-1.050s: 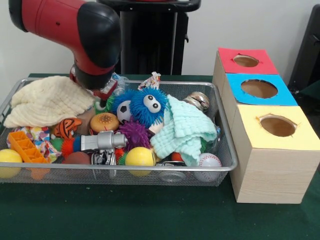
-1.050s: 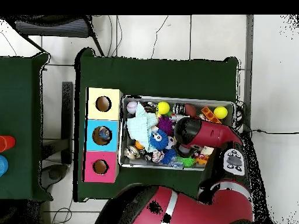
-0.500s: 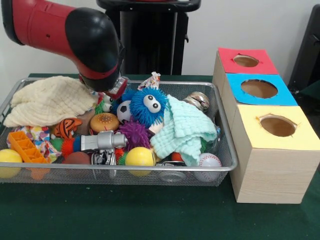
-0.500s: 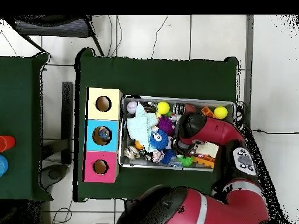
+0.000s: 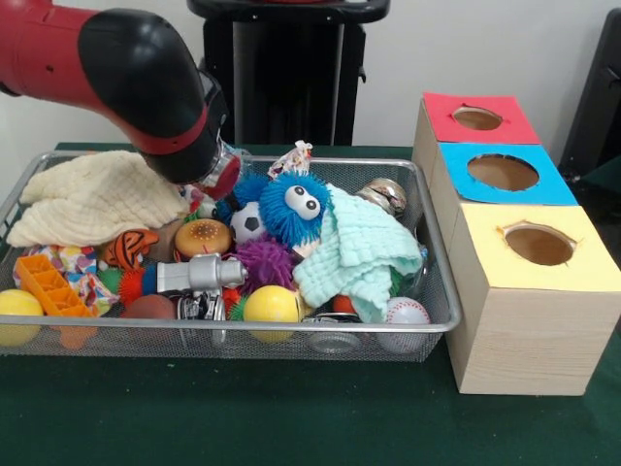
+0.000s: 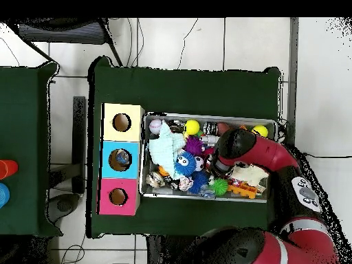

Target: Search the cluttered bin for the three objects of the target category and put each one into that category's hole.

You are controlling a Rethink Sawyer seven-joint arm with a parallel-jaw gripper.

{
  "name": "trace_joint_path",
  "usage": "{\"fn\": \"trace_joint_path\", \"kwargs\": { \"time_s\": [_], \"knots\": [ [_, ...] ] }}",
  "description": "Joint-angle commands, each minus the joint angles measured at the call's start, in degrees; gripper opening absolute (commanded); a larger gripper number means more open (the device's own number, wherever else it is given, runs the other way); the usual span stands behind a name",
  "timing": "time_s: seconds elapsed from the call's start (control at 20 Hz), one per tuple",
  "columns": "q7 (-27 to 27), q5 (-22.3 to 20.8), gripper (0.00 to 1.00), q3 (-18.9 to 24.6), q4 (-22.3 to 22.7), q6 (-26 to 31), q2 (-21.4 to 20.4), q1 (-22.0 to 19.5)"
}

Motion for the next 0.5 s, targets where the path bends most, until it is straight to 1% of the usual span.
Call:
{"fn": "trace_joint_path", "kwargs": {
  "time_s": [0.05, 0.1, 0.2, 0.3, 0.35, 0.4, 0.45, 0.5],
  "knots": [
    [-14.6, -2.7, 1.0, 8.8, -2.9, 10.4, -1.7, 0.7],
    [-14.3, -3.9, 1.0, 7.9, -3.9, 13.0, -2.4, 1.6],
    [-13.1, -5.2, 1.0, 6.8, -4.4, 15.7, -3.6, 2.4],
    [-11.2, -6.3, 1.0, 5.2, -3.7, 18.1, -5.5, 3.5],
    [-10.5, -6.7, 1.0, 4.8, -3.2, 18.4, -6.4, 3.7],
    [-9.2, -7.1, 1.0, 3.7, -1.7, 18.7, -8.1, 4.3],
    [-8.7, -7.4, 1.0, 3.3, -0.3, 17.8, -9.2, 4.5],
    [-8.1, -8.0, 1.0, 2.6, 1.4, 16.4, -11.2, 4.9]
  ]
}}
